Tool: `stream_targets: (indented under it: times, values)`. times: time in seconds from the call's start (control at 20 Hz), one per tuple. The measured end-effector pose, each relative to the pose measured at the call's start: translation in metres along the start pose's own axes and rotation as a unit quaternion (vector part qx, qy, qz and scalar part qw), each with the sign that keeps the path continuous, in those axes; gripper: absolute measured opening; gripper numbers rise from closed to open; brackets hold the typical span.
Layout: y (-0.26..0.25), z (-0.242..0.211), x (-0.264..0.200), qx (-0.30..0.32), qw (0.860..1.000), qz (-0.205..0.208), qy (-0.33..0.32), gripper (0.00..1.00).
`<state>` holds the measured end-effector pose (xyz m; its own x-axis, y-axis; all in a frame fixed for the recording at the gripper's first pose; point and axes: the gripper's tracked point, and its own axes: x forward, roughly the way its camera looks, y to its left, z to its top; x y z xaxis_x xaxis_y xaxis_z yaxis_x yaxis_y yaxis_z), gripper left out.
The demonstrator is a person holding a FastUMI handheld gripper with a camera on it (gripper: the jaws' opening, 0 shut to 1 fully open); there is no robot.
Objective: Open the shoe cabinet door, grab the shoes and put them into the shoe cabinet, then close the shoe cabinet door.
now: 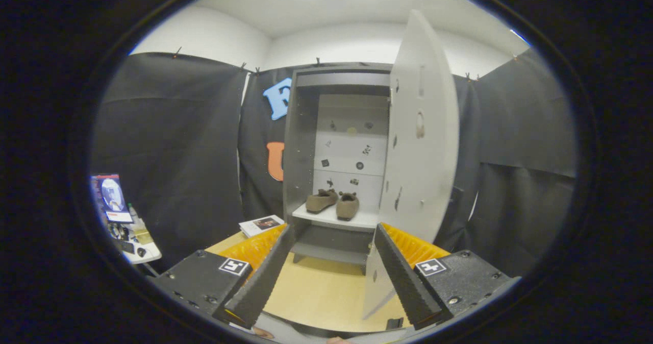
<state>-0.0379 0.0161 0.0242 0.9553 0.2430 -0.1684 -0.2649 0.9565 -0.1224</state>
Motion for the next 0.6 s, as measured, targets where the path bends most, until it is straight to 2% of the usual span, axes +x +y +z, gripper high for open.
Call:
stream_targets:
  times: [0.15, 0.4, 0.45, 0.5, 0.6]
  values:
    - [-0.03, -0.006, -0.028, 0.01, 1.0, -0.018, -0.019, 1.0]
    - [-0.113, 0.004, -0.054, 0.029, 0.995, -0.086, -0.051, 1.0]
    - [-0.129, 0.008, -0.054, 0.03, 0.993, -0.098, -0.059, 1.0]
    - [-0.149, -0.01, -0.029, 0.026, 0.991, -0.111, -0.063, 1.0]
    - [-0.19, -0.004, -0.035, 0.016, 0.987, -0.146, -0.065, 1.0]
